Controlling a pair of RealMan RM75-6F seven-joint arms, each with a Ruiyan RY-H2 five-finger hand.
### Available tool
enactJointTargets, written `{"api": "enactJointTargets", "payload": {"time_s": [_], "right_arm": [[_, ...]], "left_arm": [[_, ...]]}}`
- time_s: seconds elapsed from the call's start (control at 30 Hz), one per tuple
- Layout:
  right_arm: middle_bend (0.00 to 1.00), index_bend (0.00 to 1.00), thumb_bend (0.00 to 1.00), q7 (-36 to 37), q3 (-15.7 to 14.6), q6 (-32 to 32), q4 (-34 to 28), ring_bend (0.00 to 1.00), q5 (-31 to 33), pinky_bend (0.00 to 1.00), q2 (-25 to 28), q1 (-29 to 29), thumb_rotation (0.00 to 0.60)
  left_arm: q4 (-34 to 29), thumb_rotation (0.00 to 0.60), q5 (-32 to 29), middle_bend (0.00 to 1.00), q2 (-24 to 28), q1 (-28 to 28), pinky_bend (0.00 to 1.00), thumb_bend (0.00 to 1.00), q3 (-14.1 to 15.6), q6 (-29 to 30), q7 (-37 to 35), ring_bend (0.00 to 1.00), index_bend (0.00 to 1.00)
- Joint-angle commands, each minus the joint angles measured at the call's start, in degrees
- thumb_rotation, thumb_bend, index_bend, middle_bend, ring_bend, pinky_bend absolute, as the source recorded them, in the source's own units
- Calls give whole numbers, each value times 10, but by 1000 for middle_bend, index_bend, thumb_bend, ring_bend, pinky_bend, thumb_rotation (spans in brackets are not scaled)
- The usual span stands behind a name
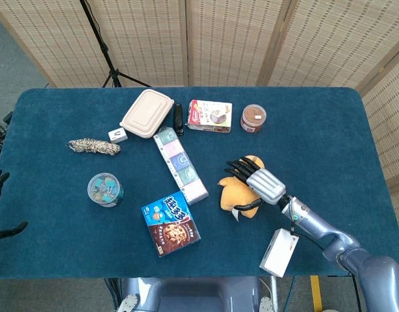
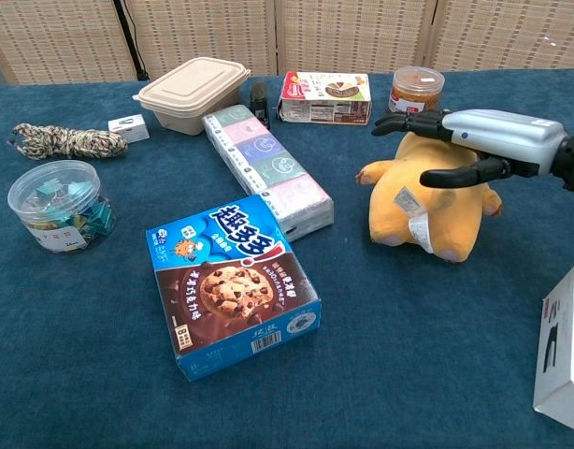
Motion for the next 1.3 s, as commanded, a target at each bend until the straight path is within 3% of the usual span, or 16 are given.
{"api": "enactJointTargets", "payload": {"time_s": [0.03,0.33,1.3], "right_arm": [[0,0,0,-10,-6,4,10,0,-4,0,-7,-2,0],[0,0,0,-57,-29,43,53,0,-26,0,-28,-11,0],[0,0,0,-157,-70,113,59,0,-73,0,-58,-21,0]], "left_arm": [[0,600,1,0,0,0,0,0,1,0,0,0,0],[3,600,-1,0,0,0,0,0,0,1,-3,0,0],[5,600,4,0,1,2,0,0,3,4,-9,0,0]]}}
